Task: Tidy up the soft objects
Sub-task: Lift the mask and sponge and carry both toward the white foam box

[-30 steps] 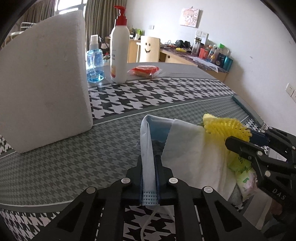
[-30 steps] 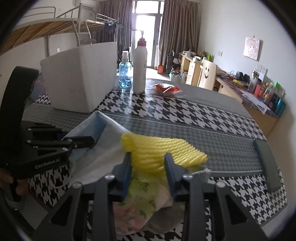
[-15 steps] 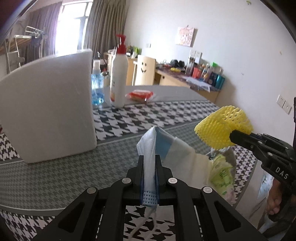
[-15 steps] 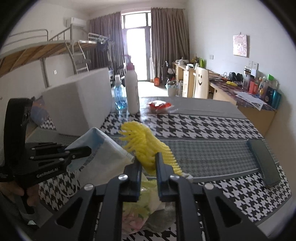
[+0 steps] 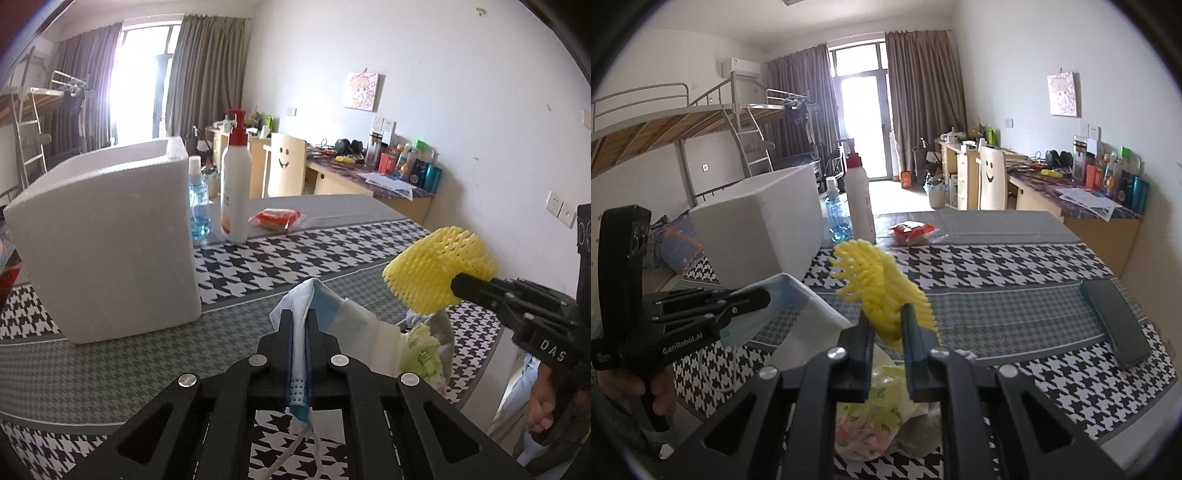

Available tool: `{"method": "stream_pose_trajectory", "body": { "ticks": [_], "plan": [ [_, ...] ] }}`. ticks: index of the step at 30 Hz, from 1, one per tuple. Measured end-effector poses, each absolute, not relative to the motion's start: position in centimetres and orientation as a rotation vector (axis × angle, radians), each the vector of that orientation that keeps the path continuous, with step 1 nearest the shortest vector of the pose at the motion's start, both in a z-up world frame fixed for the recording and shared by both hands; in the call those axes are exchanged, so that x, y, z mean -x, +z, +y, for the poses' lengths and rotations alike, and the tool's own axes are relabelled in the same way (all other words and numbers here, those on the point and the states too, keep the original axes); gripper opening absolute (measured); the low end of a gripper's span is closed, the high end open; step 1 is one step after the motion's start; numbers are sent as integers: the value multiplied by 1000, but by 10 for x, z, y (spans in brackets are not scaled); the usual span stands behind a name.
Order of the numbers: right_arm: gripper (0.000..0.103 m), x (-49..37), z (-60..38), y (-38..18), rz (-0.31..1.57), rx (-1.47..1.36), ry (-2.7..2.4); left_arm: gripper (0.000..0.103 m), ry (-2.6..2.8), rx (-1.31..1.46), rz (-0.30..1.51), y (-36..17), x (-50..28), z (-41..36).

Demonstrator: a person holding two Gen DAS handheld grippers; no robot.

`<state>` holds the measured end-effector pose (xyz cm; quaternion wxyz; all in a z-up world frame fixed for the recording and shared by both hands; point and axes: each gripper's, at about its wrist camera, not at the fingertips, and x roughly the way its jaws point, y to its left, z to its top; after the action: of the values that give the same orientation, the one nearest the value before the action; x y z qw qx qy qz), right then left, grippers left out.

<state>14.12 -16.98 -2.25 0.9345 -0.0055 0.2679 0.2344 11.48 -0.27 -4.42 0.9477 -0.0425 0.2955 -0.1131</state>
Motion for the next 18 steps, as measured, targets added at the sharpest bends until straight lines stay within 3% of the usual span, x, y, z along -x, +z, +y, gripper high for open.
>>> {"method": "stream_pose_trajectory", "body": {
  "ticks": [18],
  "plan": [
    [17,-139,-172,-8,499,-22,470,5,-208,50,478,-3,-103,5]
  ]
}}
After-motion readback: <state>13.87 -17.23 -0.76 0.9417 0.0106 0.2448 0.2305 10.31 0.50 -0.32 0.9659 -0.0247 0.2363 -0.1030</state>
